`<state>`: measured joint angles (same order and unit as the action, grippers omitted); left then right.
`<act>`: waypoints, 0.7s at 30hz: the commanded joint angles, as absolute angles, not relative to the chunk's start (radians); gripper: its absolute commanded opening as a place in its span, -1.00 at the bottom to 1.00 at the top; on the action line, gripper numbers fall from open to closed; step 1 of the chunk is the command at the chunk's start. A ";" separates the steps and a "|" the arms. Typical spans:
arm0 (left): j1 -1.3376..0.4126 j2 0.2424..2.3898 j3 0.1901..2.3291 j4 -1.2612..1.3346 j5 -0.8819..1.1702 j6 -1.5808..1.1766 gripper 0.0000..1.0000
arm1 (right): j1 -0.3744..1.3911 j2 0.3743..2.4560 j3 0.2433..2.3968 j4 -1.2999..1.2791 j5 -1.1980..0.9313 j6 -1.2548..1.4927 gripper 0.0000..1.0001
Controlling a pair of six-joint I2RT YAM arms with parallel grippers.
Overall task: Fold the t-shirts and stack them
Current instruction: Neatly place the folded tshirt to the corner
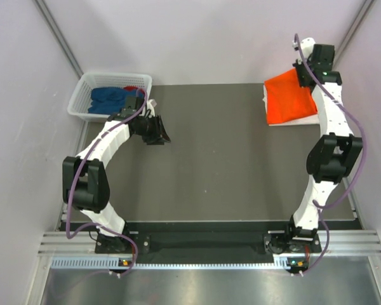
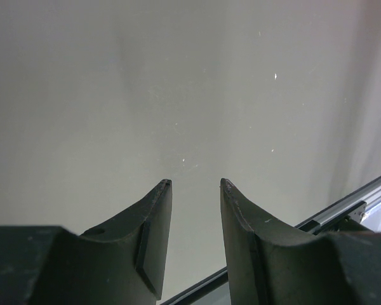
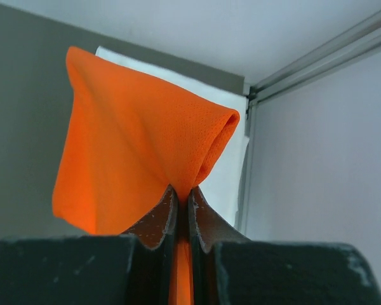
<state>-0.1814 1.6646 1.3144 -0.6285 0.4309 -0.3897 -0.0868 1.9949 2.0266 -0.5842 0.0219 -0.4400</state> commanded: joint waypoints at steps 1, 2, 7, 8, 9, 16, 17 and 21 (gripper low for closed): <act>-0.176 1.625 1.307 -0.589 0.451 -0.380 -0.17 | -0.126 2.017 2.088 -0.500 -0.075 -0.413 -1.00; -0.176 1.624 1.305 -0.589 0.449 -0.380 -0.17 | -0.144 2.035 2.092 -0.467 -0.121 -0.396 -1.00; -0.176 1.623 1.302 -0.589 0.451 -0.379 -0.17 | -0.176 2.221 2.236 -0.491 -0.141 -0.374 -1.00; -0.176 1.623 1.302 -0.588 0.456 -0.377 -0.17 | -0.187 2.244 2.276 -0.495 -0.149 -0.362 -1.00; -0.176 1.623 1.302 -0.586 0.457 -0.380 -0.17 | -0.193 2.258 2.279 -0.486 -0.149 -0.351 -1.00; -0.176 1.623 1.295 -0.578 0.471 -0.387 -0.17 | -0.238 2.361 2.233 -0.247 -0.138 -0.276 -0.72; -0.176 1.624 1.295 -0.577 0.475 -0.388 -0.17 | -0.236 2.377 2.264 -0.242 -0.127 -0.275 -0.64; -0.176 1.628 1.293 -0.572 0.472 -0.387 -0.17 | -0.238 2.428 2.329 -0.210 -0.043 -0.256 0.04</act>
